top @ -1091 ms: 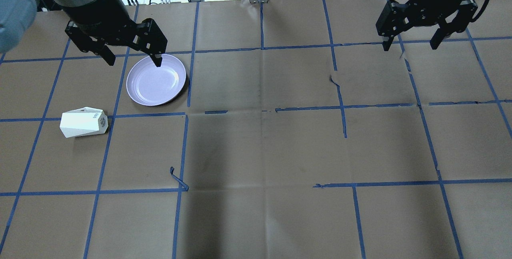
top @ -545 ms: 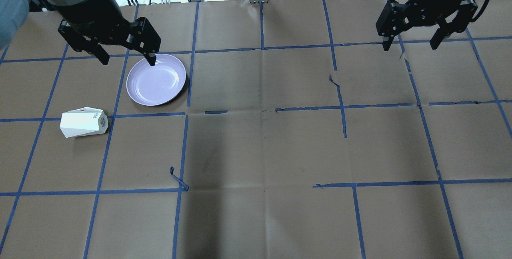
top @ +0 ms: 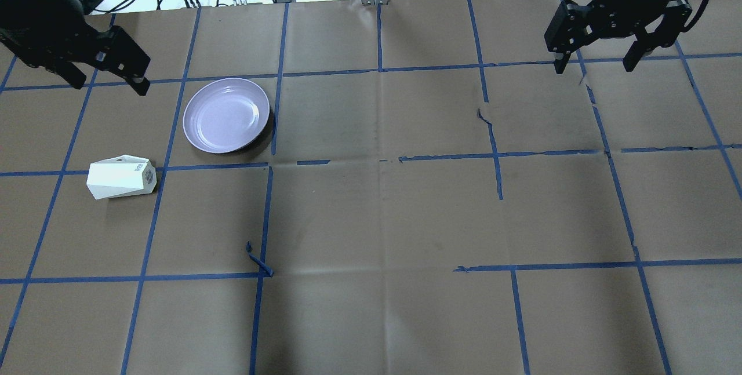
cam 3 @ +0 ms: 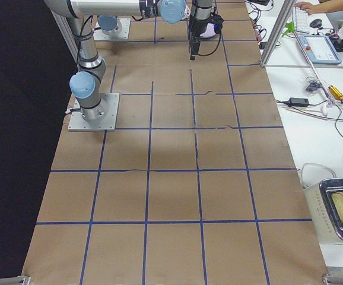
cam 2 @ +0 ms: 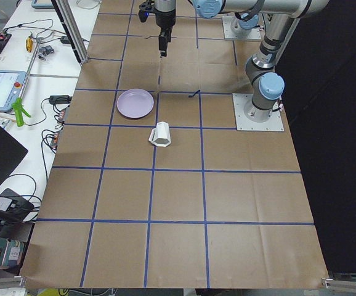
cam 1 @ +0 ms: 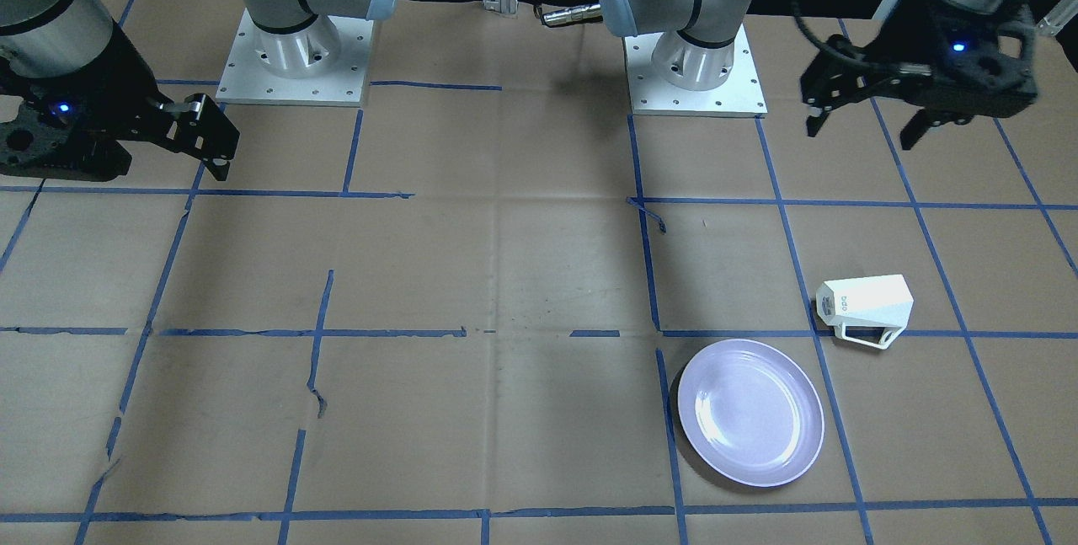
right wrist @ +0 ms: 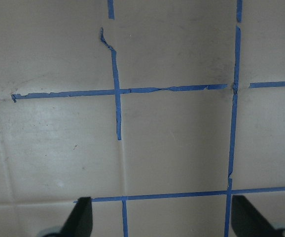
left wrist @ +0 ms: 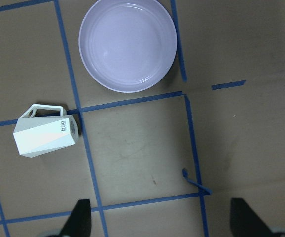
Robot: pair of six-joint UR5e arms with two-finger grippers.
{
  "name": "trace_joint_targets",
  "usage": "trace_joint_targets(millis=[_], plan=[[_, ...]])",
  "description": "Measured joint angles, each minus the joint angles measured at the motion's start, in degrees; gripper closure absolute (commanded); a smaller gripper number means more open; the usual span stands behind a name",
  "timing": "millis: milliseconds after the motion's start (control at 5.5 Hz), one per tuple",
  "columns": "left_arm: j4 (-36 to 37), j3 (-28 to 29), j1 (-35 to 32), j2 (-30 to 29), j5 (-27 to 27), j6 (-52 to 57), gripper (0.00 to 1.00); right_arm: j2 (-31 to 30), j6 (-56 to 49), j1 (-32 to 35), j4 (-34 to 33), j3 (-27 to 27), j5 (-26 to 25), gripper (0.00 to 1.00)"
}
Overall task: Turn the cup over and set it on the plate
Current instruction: 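Move the left gripper from above the plate toward the white cup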
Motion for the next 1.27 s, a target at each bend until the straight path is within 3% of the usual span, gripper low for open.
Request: trace_joint_targets(millis=[364,727,1273], plan=[[-1.5,0.0,15.6,-1.7,-1.9,18.5,0.02,0.0,0.0,0.0,0.0,0.0,0.0,0.0],[-1.6,0.2,28.5,-8.8,-9.8,27.7,0.02,0.0,0.0,0.0,0.0,0.0,0.0,0.0],[-1.6,0.2,33.7,-23.8,-19.4,33.3,0.02,0.0,0.0,0.0,0.0,0.0,0.0,0.0]])
